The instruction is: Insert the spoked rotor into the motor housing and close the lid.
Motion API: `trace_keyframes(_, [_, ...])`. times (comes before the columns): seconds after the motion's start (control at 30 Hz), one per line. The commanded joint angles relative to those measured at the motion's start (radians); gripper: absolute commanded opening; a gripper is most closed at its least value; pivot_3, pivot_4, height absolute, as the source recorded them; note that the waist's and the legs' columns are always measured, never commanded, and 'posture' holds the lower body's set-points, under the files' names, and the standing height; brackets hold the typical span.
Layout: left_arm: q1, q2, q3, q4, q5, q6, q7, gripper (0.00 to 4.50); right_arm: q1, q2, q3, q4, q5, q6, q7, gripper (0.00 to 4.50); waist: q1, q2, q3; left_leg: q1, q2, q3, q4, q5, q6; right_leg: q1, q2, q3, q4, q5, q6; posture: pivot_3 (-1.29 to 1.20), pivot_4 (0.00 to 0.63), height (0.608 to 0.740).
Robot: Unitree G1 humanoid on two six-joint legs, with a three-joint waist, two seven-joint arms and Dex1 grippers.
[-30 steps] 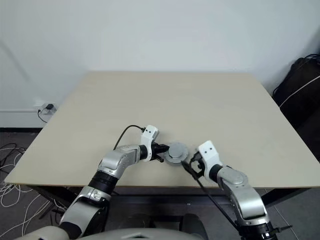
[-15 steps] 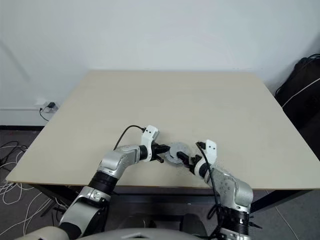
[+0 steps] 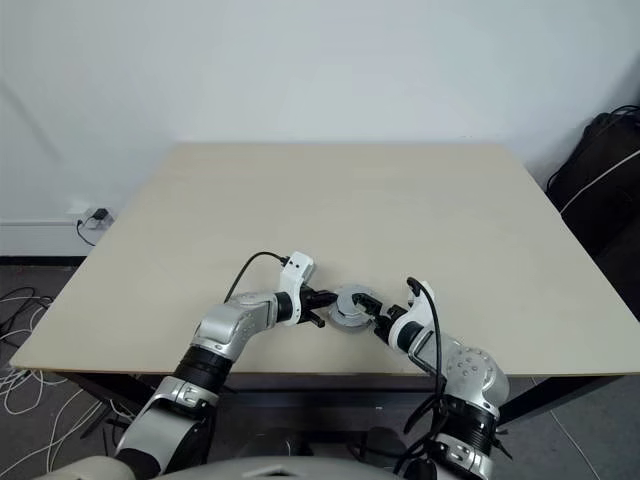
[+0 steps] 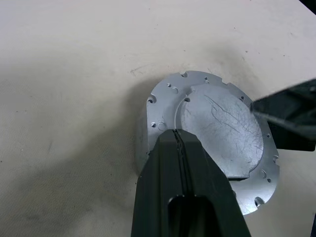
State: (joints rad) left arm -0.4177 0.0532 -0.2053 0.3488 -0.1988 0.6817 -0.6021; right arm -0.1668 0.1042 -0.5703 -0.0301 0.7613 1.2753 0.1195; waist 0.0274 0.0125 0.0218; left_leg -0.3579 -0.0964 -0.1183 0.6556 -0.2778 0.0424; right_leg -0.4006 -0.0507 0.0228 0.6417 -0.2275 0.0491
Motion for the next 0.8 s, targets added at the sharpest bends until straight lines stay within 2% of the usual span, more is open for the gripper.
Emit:
trace_keyframes(0.03, [0.009, -0.009, -0.030, -0.006, -0.001, 0.009, -0.021, 0.00, -0.030, 0.068, 0.011, -0.007, 0.104, 0.043, 0.009, 4.48, -0.003, 0.000, 0.000, 0.000, 0.000, 0.000, 0.000, 0.000, 0.000, 0.000, 0.000, 0.000, 0.000, 0.000, 0.000, 0.00, 0.000, 0.740])
trace_keyframes(0.7, [0.011, -0.004, -0.033, -0.005, 0.001, 0.010, -0.021, 0.00, 0.020, 0.091, 0.048, -0.029, 0.196, 0.040, -0.015, 4.48, -0.012, 0.001, 0.000, -0.001, 0.000, 0.000, 0.000, 0.000, 0.001, -0.001, 0.000, 0.001, 0.000, 0.000, 0.000, 0.00, 0.000, 0.740])
trace_keyframes(0.8, [0.012, -0.005, -0.032, -0.004, 0.001, 0.008, -0.020, 0.00, 0.036, 0.088, 0.051, -0.032, 0.187, 0.039, -0.022, 3.85, -0.010, 0.001, 0.000, -0.001, 0.000, 0.000, 0.000, 0.000, 0.001, -0.001, 0.000, 0.001, 0.000, 0.000, 0.000, 0.00, 0.000, 0.740])
